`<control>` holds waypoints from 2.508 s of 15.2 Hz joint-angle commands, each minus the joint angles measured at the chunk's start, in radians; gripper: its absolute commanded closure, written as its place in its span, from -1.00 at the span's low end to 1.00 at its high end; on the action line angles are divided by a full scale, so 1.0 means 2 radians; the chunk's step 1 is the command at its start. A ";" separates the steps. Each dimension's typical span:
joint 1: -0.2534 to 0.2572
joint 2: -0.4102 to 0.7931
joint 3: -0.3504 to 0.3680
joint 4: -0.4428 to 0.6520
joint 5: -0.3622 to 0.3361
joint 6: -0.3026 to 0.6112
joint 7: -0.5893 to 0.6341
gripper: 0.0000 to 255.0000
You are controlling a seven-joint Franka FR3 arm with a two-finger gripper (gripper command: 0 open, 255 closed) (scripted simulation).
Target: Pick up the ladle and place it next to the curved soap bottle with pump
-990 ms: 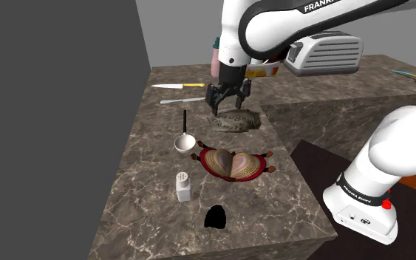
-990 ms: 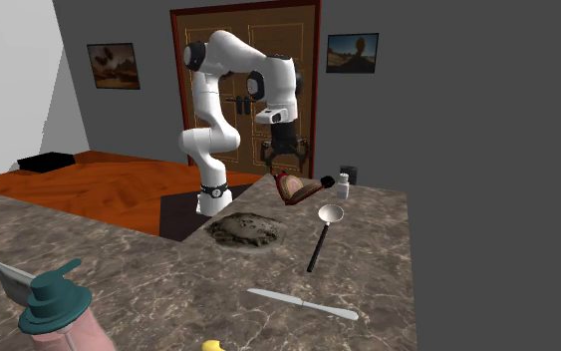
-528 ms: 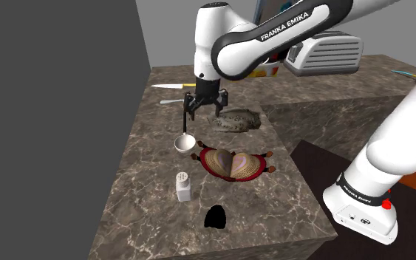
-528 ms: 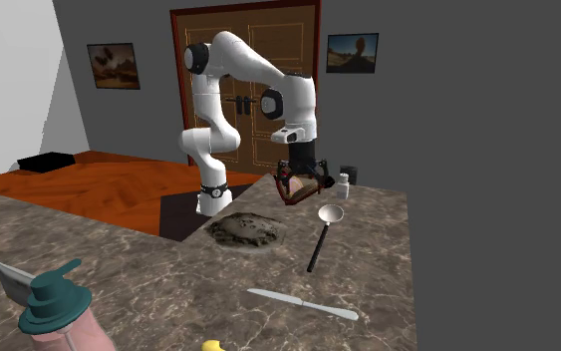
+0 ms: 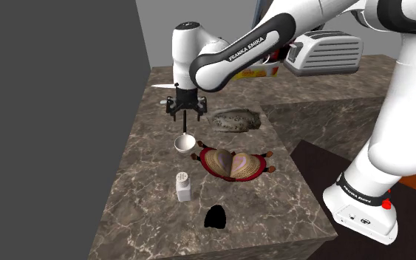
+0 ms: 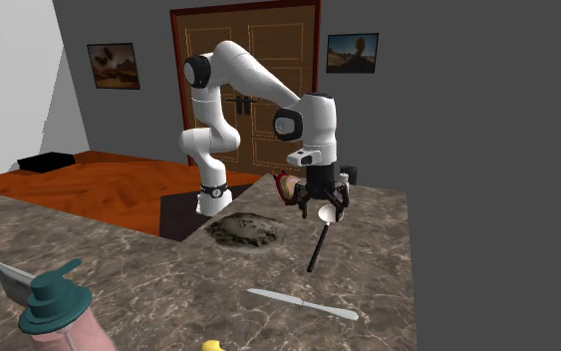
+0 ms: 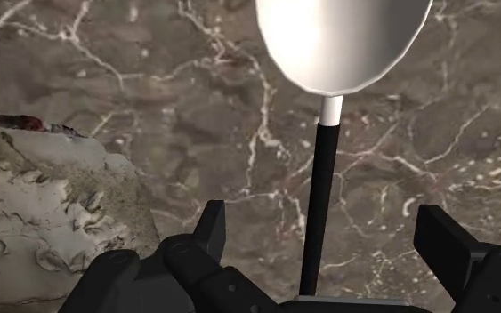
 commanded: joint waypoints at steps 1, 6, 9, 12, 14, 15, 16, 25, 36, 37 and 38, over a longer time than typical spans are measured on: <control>0.008 0.024 -0.008 0.014 -0.019 0.009 0.022 -1.00; 0.014 0.048 -0.016 0.010 -0.035 0.033 0.032 -1.00; 0.016 0.055 -0.019 0.009 -0.040 0.040 0.035 -1.00; 0.016 0.055 -0.019 0.009 -0.040 0.040 0.035 -1.00; 0.016 0.055 -0.019 0.009 -0.040 0.040 0.035 -1.00; 0.016 0.055 -0.019 0.009 -0.040 0.040 0.035 -1.00; 0.016 0.055 -0.019 0.010 -0.040 0.040 0.036 1.00; 0.016 0.055 -0.019 0.009 -0.040 0.040 0.035 1.00; 0.007 0.017 -0.005 0.036 -0.009 -0.019 0.012 1.00; 0.006 0.014 -0.004 0.039 -0.007 -0.025 0.010 1.00; 0.005 0.011 -0.003 0.042 -0.005 -0.030 0.009 1.00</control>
